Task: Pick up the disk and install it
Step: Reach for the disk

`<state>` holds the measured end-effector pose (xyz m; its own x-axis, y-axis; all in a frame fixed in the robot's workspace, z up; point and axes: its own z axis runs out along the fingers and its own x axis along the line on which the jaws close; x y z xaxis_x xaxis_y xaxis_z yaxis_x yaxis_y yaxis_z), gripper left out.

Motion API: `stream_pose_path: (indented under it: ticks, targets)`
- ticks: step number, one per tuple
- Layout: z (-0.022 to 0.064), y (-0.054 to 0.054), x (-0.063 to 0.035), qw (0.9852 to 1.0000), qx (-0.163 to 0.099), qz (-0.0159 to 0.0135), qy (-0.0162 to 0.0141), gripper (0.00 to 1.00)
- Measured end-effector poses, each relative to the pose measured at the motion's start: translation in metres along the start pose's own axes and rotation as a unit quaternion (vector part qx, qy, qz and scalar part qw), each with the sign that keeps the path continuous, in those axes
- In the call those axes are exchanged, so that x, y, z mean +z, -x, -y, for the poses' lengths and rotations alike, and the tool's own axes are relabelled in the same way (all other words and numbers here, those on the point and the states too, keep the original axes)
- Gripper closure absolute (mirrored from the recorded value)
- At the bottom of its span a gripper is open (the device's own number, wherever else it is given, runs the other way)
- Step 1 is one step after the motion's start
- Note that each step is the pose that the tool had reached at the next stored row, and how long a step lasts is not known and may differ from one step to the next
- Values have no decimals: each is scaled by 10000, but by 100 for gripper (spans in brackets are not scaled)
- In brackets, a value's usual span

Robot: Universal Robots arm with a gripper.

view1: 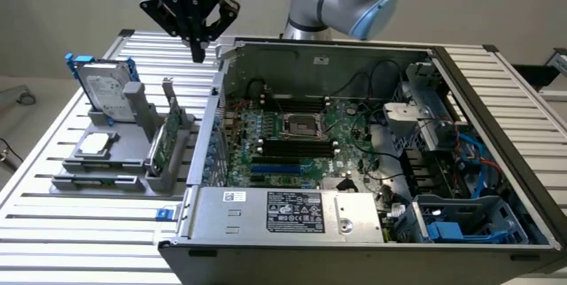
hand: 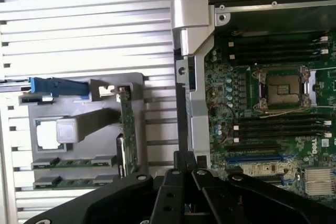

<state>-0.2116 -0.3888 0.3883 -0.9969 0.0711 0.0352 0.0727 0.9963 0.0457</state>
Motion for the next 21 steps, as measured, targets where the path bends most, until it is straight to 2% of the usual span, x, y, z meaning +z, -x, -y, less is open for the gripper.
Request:
stream_pose_path:
  ticks: [13, 21]
  targets:
    - [-42, -596, 65, 10000, 1, -18, 0, 89]
    - [-78, -962, 109, 10000, 1, -20, 18, 89]
